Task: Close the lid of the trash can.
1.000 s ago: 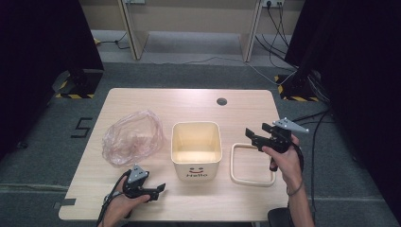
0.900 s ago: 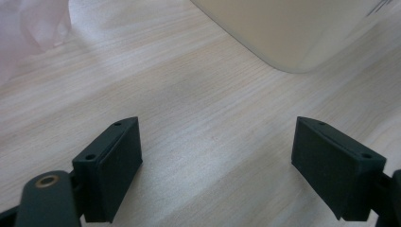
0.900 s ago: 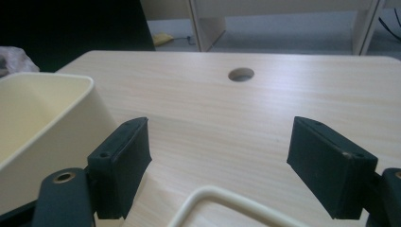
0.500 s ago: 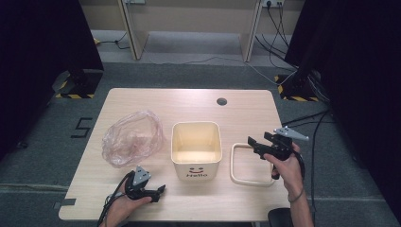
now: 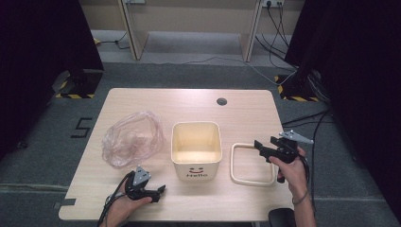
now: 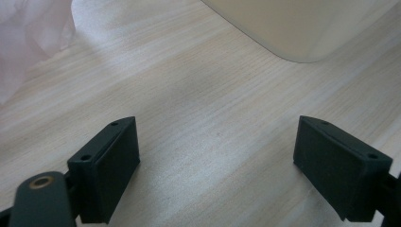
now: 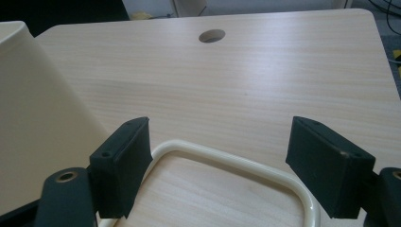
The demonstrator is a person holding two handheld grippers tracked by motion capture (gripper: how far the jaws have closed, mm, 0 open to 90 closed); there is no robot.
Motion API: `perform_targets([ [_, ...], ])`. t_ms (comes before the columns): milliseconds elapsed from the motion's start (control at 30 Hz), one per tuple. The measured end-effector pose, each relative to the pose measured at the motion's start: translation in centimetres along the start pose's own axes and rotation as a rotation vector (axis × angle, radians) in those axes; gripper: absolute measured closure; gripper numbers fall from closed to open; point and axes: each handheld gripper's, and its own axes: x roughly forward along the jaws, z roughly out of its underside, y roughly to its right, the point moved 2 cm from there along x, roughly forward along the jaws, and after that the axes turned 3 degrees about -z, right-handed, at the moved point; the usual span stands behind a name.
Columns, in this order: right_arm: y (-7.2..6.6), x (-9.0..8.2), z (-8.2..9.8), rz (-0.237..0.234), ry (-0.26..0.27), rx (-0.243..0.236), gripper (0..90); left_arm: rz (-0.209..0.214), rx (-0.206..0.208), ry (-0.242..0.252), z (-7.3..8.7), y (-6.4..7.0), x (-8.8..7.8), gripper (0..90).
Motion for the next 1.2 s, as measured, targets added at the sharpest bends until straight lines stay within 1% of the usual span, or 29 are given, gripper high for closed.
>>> perform_targets([
  [100, 0.2, 0.2, 0.2, 0.003, -0.010, 0.001, 23.0, -0.001, 0.000, 0.000, 0.0, 0.0, 0.0, 14.3],
  [233, 0.7, 0.5, 0.6, 0.018, -0.026, 0.003, 23.5, -0.002, -0.002, 0.000, 0.0, 0.0, 0.0, 14.3],
  [433, 1.3, 0.4, 0.9, 0.028, -0.047, -0.012, 26.1, -0.002, -0.002, 0.000, 0.0, 0.0, 0.0, 14.3],
  [567, 1.9, 0.2, 1.0, 0.041, -0.050, -0.004, 28.1, -0.002, -0.003, 0.000, 0.0, 0.0, 0.0, 14.3],
  [700, 2.3, 0.2, 1.2, 0.055, -0.058, 0.006, 29.0, -0.003, -0.003, -0.001, 0.0, 0.0, 0.0, 14.3],
  [767, 2.5, 0.3, 1.4, 0.064, -0.067, 0.002, 30.2, -0.002, -0.003, 0.000, 0.0, 0.0, 0.0, 14.3],
  [833, 2.7, 0.5, 1.6, 0.082, -0.078, -0.011, 31.7, -0.003, -0.003, 0.000, 0.0, 0.0, 0.0, 14.3],
  [933, 3.1, 0.8, 2.0, 0.126, -0.095, -0.040, 35.5, -0.002, -0.003, -0.001, 0.0, 0.0, 0.0, 14.3],
  [967, 3.2, 0.8, 2.2, 0.133, -0.101, -0.047, 36.9, -0.003, -0.003, -0.001, 0.0, 0.0, 0.0, 14.3],
  [1033, 3.5, 1.0, 2.4, 0.131, -0.100, -0.070, 43.7, -0.003, -0.003, 0.000, 0.0, 0.0, 0.0, 14.3],
  [1067, 3.7, 1.0, 2.6, 0.123, -0.102, -0.077, 45.7, -0.003, -0.003, -0.001, 0.0, 0.0, 0.0, 14.3],
  [1133, 4.2, 1.2, 3.0, 0.116, -0.107, -0.065, 50.2, -0.003, -0.003, 0.000, 0.0, 0.0, 0.0, 14.3],
  [1200, 4.6, 1.3, 3.3, 0.136, -0.121, -0.058, 51.6, -0.003, -0.003, -0.001, 0.0, 0.0, 0.0, 14.3],
])
